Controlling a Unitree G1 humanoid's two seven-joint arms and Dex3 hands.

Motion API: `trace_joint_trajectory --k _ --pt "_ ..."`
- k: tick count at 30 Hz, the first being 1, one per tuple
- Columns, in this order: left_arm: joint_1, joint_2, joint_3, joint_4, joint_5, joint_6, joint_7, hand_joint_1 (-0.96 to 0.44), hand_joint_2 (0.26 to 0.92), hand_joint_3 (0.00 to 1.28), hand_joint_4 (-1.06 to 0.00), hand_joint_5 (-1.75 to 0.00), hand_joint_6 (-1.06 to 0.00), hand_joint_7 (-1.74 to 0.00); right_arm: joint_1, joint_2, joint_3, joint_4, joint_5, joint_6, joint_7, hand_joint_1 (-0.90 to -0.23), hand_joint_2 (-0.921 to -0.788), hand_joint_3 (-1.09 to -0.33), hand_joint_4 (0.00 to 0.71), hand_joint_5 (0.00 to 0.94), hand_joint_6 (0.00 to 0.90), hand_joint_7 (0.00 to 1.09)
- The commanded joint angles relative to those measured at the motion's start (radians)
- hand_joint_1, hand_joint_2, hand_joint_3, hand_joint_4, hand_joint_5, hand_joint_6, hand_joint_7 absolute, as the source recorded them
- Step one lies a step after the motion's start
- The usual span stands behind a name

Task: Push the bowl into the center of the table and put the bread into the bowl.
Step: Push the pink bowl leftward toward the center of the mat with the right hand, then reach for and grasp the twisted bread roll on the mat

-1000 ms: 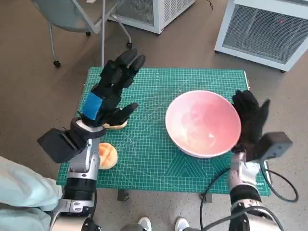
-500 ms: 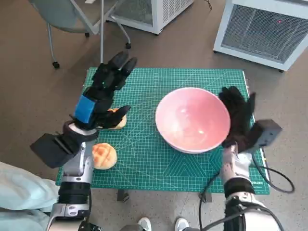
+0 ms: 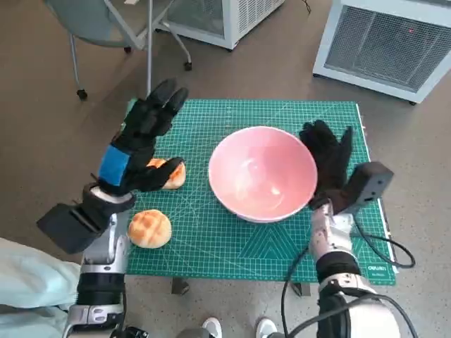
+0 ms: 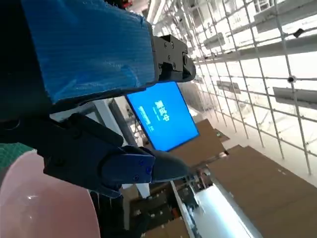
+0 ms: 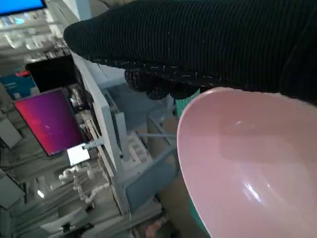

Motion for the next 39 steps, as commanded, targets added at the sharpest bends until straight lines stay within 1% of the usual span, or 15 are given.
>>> trace_joint_trajectory --k 1,9,14,20,22,24,28,32,36,37,39 --pt "0.012 0.007 0.006 -0.027 0.013 -0.008 0.019 -0.64 0.921 0.38 -0.28 0.00 -0.17 -0.22 -0.006 0.023 0.005 0.018 -0.012 0.031 -0.019 -0.585 -0.921 -0.803 0.000 0.000 0.043 0.25" --pt "0.018 0.007 0.003 -0.034 0.013 -0.003 0.029 -0.64 0.921 0.38 -0.28 0.00 -0.19 -0.20 -0.013 0.035 0.017 0.022 -0.030 0.044 -0.032 -0.585 -0.921 -0.806 0.008 0.003 0.055 0.25" --pt "0.020 0.005 0.002 -0.037 0.007 0.003 0.028 -0.64 0.921 0.38 -0.29 0.00 -0.19 -0.19 -0.017 0.034 0.023 0.024 -0.044 0.050 -0.040 -0.575 -0.921 -0.815 0.013 0.005 0.063 0.25" --pt "0.022 0.004 0.001 -0.038 0.002 0.008 0.027 -0.63 0.921 0.38 -0.29 0.00 -0.20 -0.18 -0.017 0.017 0.033 0.019 -0.062 0.046 -0.043 -0.577 -0.921 -0.828 0.021 0.007 0.072 0.25" --pt "0.022 0.004 0.001 -0.036 -0.001 0.011 0.025 -0.63 0.921 0.38 -0.29 0.00 -0.20 -0.18 -0.019 0.005 0.037 0.016 -0.066 0.043 -0.041 -0.577 -0.921 -0.830 0.022 0.007 0.073 0.25" --pt "0.021 0.006 0.003 -0.035 -0.003 0.013 0.024 -0.63 0.921 0.38 -0.29 0.00 -0.20 -0.18 -0.021 -0.007 0.037 0.013 -0.066 0.042 -0.037 -0.577 -0.921 -0.831 0.023 0.007 0.071 0.25" --pt "0.018 0.006 0.005 -0.029 -0.006 0.011 0.023 -0.63 0.921 0.38 -0.28 0.00 -0.21 -0.17 -0.029 -0.025 0.030 -0.003 -0.055 0.026 -0.016 -0.587 -0.921 -0.827 0.019 0.004 0.062 0.24" --pt "0.013 0.003 0.005 -0.019 -0.004 0.006 0.025 -0.63 0.921 0.38 -0.28 0.00 -0.21 -0.16 -0.038 -0.039 0.032 -0.035 -0.048 -0.024 0.009 -0.597 -0.921 -0.815 0.004 0.000 0.049 0.23" --pt "0.000 -0.003 0.003 -0.007 0.008 -0.002 0.035 -0.63 0.921 0.37 -0.29 0.00 -0.21 -0.16 -0.031 -0.050 0.043 -0.107 -0.041 -0.157 0.078 -0.598 -0.921 -0.807 0.000 -0.001 0.035 0.22" --pt "-0.002 -0.004 0.002 -0.005 0.010 -0.003 0.037 -0.63 0.921 0.37 -0.29 0.00 -0.21 -0.16 -0.028 -0.052 0.044 -0.117 -0.040 -0.178 0.092 -0.597 -0.921 -0.807 0.000 -0.001 0.033 0.22" --pt "-0.008 -0.006 -0.001 -0.003 0.015 -0.005 0.042 -0.64 0.921 0.37 -0.29 0.00 -0.21 -0.15 -0.017 -0.060 0.052 -0.161 -0.029 -0.235 0.146 -0.602 -0.921 -0.803 -0.001 -0.001 0.025 0.22"
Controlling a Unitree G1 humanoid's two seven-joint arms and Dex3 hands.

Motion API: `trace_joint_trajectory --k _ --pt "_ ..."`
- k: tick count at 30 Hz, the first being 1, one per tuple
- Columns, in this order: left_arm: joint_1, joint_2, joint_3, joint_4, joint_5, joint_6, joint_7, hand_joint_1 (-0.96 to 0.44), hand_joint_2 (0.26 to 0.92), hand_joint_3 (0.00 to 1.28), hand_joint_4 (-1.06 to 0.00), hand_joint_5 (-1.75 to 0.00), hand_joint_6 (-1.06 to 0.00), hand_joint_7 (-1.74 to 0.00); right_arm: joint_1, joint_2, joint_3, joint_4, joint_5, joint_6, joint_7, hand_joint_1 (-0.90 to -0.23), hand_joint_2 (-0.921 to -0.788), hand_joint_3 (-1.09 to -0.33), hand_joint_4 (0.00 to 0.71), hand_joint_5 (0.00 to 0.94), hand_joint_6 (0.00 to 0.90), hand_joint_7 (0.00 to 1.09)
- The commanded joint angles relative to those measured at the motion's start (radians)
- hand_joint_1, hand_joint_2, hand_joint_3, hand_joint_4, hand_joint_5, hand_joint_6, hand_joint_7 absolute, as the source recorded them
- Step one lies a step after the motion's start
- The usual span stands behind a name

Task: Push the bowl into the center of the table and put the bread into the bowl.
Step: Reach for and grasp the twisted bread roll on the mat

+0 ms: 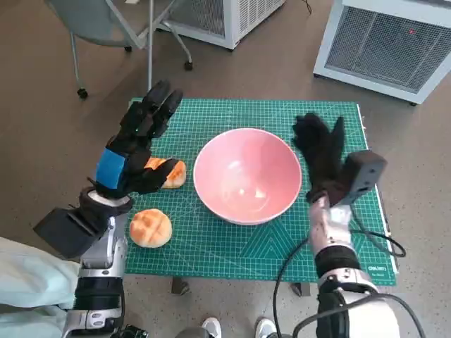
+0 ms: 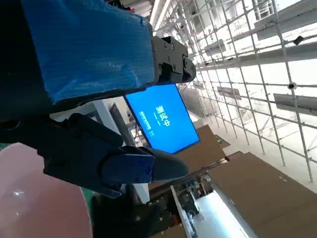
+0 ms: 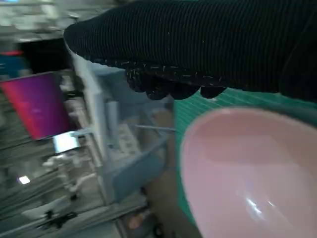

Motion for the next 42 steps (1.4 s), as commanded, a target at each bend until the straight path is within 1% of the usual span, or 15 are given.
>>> trace_joint_trajectory --k 1,4,5,7,9,10,13,17,20,23,27,31,37,42 --pt "-0.022 -0.006 -0.002 0.011 0.016 -0.013 0.016 -0.64 0.921 0.37 -0.29 0.00 -0.22 -0.15 0.025 -0.016 0.016 -0.092 0.026 -0.119 0.113 -0.609 -0.921 -0.800 0.000 -0.001 0.022 0.22" --pt "-0.029 -0.007 -0.005 0.015 0.018 -0.015 0.019 -0.64 0.921 0.37 -0.29 0.00 -0.22 -0.15 0.054 -0.020 0.035 -0.172 0.041 -0.164 0.177 -0.629 -0.921 -0.789 0.005 0.002 0.017 0.23" --pt "-0.035 -0.009 -0.007 0.020 0.019 -0.015 0.019 -0.65 0.921 0.37 -0.29 0.00 -0.22 -0.15 0.073 -0.025 0.050 -0.217 0.041 -0.182 0.202 -0.633 -0.921 -0.786 0.006 0.003 0.016 0.23" --pt "-0.045 -0.011 -0.010 0.029 0.018 -0.016 0.019 -0.65 0.921 0.37 -0.29 0.00 -0.22 -0.15 0.106 -0.037 0.076 -0.295 0.039 -0.205 0.236 -0.644 -0.921 -0.778 0.013 0.003 0.008 0.27" --pt "-0.056 -0.015 -0.011 0.042 0.016 -0.019 0.014 -0.65 0.921 0.38 -0.28 0.00 -0.22 -0.14 0.138 -0.053 0.099 -0.368 0.033 -0.212 0.255 -0.648 -0.921 -0.772 0.020 0.004 0.004 0.30" --pt "-0.061 -0.016 -0.012 0.049 0.013 -0.020 0.011 -0.65 0.921 0.37 -0.28 0.00 -0.21 -0.14 0.151 -0.060 0.109 -0.398 0.030 -0.212 0.261 -0.643 -0.921 -0.767 0.024 0.005 0.001 0.33" --pt "-0.078 -0.026 -0.013 0.068 -0.007 -0.024 -0.008 -0.64 0.921 0.37 -0.27 0.00 -0.20 -0.13 0.214 -0.093 0.139 -0.527 0.022 -0.190 0.275 -0.639 -0.921 -0.762 0.026 0.005 0.000 0.35" --pt "-0.099 -0.042 -0.016 0.090 -0.032 -0.026 -0.034 -0.62 0.921 0.36 -0.24 0.00 -0.18 -0.11 0.277 -0.123 0.161 -0.657 0.022 -0.148 0.272 -0.639 -0.921 -0.759 0.032 0.006 -0.001 0.38" --pt "-0.116 -0.056 -0.018 0.106 -0.049 -0.028 -0.052 -0.62 0.921 0.34 -0.23 0.00 -0.17 -0.10 0.316 -0.133 0.173 -0.738 0.025 -0.120 0.261 -0.645 -0.921 -0.756 0.040 0.010 -0.001 0.38" --pt "-0.136 -0.070 -0.021 0.122 -0.060 -0.032 -0.069 -0.61 0.921 0.33 -0.23 0.00 -0.16 -0.09 0.348 -0.136 0.182 -0.808 0.039 -0.095 0.254 -0.648 -0.921 -0.753 0.044 0.011 -0.001 0.39" --pt "-0.160 -0.087 -0.028 0.138 -0.064 -0.037 -0.087 -0.60 0.921 0.33 -0.22 0.00 -0.16 -0.09 0.378 -0.137 0.188 -0.871 0.058 -0.072 0.249 -0.655 -0.921 -0.741 0.054 0.014 -0.001 0.39" --pt "-0.181 -0.099 -0.033 0.152 -0.064 -0.045 -0.107 -0.59 0.921 0.33 -0.21 0.00 -0.16 -0.09 0.401 -0.135 0.195 -0.922 0.066 -0.054 0.242 -0.663 -0.921 -0.732 0.067 0.019 -0.001 0.40" --pt "-0.213 -0.103 -0.034 0.178 -0.066 -0.061 -0.139 -0.58 0.921 0.33 -0.21 0.00 -0.16 -0.09 0.418 -0.132 0.204 -0.967 0.067 -0.040 0.228 -0.668 -0.921 -0.727 0.074 0.020 -0.001 0.40" --pt "-0.227 -0.098 -0.030 0.189 -0.070 -0.070 -0.166 -0.58 0.921 0.34 -0.20 0.00 -0.15 -0.10 0.430 -0.133 0.208 -0.993 0.053 -0.036 0.212 -0.668 -0.921 -0.724 0.076 0.019 -0.001 0.41"
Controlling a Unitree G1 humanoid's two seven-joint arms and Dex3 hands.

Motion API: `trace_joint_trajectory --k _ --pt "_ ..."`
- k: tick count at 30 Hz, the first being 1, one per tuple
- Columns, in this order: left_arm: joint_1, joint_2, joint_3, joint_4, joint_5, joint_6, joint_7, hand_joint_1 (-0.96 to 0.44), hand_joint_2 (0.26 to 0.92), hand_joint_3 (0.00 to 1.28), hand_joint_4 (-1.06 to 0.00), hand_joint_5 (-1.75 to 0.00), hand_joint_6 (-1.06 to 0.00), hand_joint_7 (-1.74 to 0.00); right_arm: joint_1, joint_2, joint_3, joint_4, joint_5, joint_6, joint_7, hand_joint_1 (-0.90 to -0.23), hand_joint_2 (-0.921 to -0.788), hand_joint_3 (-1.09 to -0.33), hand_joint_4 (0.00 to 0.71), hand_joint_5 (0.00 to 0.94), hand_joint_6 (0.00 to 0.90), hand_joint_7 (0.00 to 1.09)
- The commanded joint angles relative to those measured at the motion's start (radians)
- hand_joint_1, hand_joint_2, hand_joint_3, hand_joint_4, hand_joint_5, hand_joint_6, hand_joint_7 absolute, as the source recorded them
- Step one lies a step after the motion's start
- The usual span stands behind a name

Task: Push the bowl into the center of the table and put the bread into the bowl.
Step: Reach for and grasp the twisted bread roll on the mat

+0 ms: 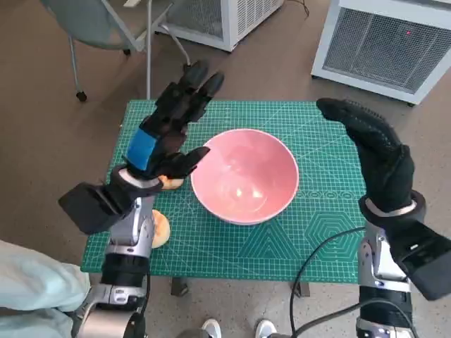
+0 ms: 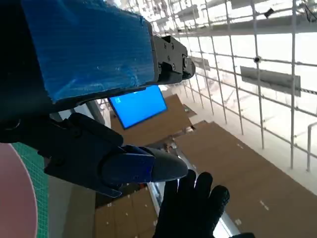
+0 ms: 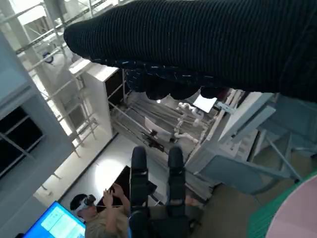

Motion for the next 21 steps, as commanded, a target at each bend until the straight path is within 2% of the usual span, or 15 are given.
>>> trace_joint_trajectory --k 1,4,6,8,10,12,17,18,21 --pt "-0.030 0.012 0.005 0.018 -0.011 -0.022 -0.025 -0.58 0.921 0.34 -0.20 0.00 -0.15 -0.10 0.036 -0.001 0.008 -0.024 -0.008 0.019 -0.021 -0.667 -0.921 -0.724 0.076 0.018 -0.001 0.41" --pt "-0.037 0.041 0.009 0.021 0.021 -0.033 -0.017 -0.58 0.921 0.33 -0.20 0.00 -0.16 -0.10 0.042 -0.003 0.010 -0.035 -0.018 0.022 -0.031 -0.667 -0.921 -0.723 0.077 0.018 -0.001 0.41" --pt "-0.036 0.085 0.010 0.010 0.094 -0.041 0.025 -0.58 0.921 0.33 -0.20 0.00 -0.16 -0.11 0.045 -0.004 0.012 -0.040 -0.025 0.024 -0.038 -0.667 -0.921 -0.723 0.077 0.017 -0.001 0.41" --pt "-0.023 0.153 0.008 -0.037 0.231 -0.017 0.102 -0.59 0.921 0.30 -0.21 0.00 -0.16 -0.11 0.048 -0.004 0.014 -0.044 -0.032 0.024 -0.045 -0.666 -0.921 -0.722 0.076 0.016 -0.001 0.41" --pt "0.002 0.246 0.005 -0.147 0.405 0.100 0.168 -0.59 0.917 0.21 -0.21 0.00 -0.16 -0.11 0.052 -0.004 0.016 -0.047 -0.039 0.022 -0.053 -0.666 -0.921 -0.722 0.075 0.015 -0.001 0.41" --pt "0.014 0.320 0.002 -0.230 0.504 0.222 0.170 -0.58 0.905 0.13 -0.21 0.00 -0.16 -0.11 0.053 -0.004 0.016 -0.046 -0.045 0.020 -0.058 -0.665 -0.921 -0.722 0.074 0.014 -0.001 0.41" --pt "0.005 0.439 -0.014 -0.330 0.628 0.464 0.099 -0.47 0.787 0.02 -0.18 0.00 -0.18 -0.11 0.055 -0.002 0.019 -0.046 -0.060 0.013 -0.069 -0.665 -0.921 -0.722 0.075 0.013 -0.001 0.41" --pt "-0.003 0.467 -0.021 -0.292 0.648 0.451 0.102 -0.38 0.717 0.00 -0.15 0.00 -0.24 -0.05 0.054 0.000 0.020 -0.043 -0.065 0.011 -0.073 -0.671 -0.921 -0.722 0.075 0.011 -0.001 0.41" --pt "-0.008 0.519 -0.053 -0.234 0.679 0.458 0.082 -0.31 0.705 0.00 -0.19 -0.01 -0.35 -0.06 0.049 0.001 0.022 -0.032 -0.080 0.006 -0.086 -0.672 -0.921 -0.723 0.076 0.011 -0.001 0.41"
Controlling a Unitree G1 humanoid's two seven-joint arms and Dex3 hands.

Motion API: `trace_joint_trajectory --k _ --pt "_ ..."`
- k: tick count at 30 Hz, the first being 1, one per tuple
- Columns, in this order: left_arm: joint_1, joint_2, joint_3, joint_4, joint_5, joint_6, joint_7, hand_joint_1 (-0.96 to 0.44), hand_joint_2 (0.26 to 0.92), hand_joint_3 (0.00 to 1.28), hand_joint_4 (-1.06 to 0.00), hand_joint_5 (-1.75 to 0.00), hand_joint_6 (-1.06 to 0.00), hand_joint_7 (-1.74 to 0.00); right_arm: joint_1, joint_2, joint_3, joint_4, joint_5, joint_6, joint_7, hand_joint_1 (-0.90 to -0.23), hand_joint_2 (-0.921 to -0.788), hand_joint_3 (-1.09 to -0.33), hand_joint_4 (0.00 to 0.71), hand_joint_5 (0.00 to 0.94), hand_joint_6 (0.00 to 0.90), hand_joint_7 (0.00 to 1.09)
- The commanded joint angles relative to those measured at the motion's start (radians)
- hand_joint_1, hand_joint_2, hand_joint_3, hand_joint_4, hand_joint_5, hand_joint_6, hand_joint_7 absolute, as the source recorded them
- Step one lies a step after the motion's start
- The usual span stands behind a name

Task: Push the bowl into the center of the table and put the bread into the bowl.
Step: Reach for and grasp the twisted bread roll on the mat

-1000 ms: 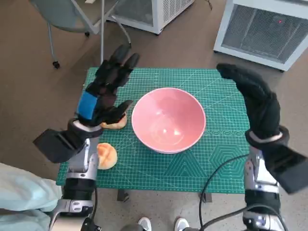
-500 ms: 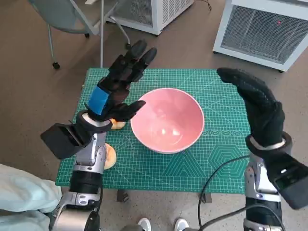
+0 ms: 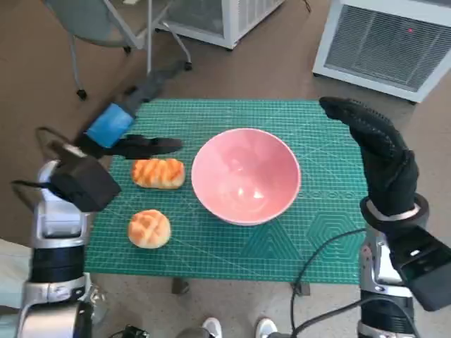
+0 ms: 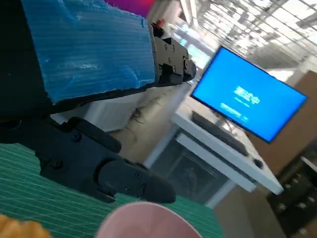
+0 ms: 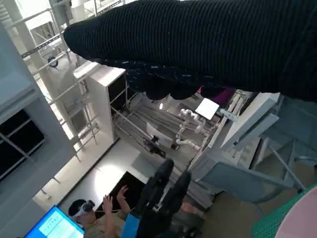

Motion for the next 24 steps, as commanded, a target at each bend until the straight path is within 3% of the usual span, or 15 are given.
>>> trace_joint_trajectory --k 1,5,11,24 --pt "-0.009 0.123 -0.045 0.012 0.088 0.093 -0.036 -0.29 0.704 0.00 -0.20 -0.01 -0.37 -0.06 0.032 -0.002 0.005 0.018 -0.031 -0.003 -0.026 -0.672 -0.921 -0.724 0.076 0.011 -0.001 0.41" --pt "-0.006 0.141 -0.102 -0.012 0.122 0.204 -0.099 -0.24 0.705 0.00 -0.20 0.00 -0.39 -0.04 0.032 -0.002 0.011 0.018 -0.057 -0.008 -0.044 -0.674 -0.921 -0.731 0.076 0.010 -0.001 0.41" --pt "-0.011 0.145 -0.177 0.004 0.169 0.299 -0.123 -0.17 0.707 0.00 -0.16 0.00 -0.35 -0.01 0.028 -0.009 0.017 0.025 -0.074 -0.013 -0.063 -0.674 -0.921 -0.745 0.077 0.009 -0.001 0.41" --pt "-0.046 0.127 -0.286 0.162 0.205 0.281 -0.090 0.03 0.713 0.00 -0.14 0.00 -0.32 0.00 0.023 -0.014 0.026 0.037 -0.090 -0.018 -0.079 -0.671 -0.921 -0.768 0.076 0.006 -0.001 0.41"
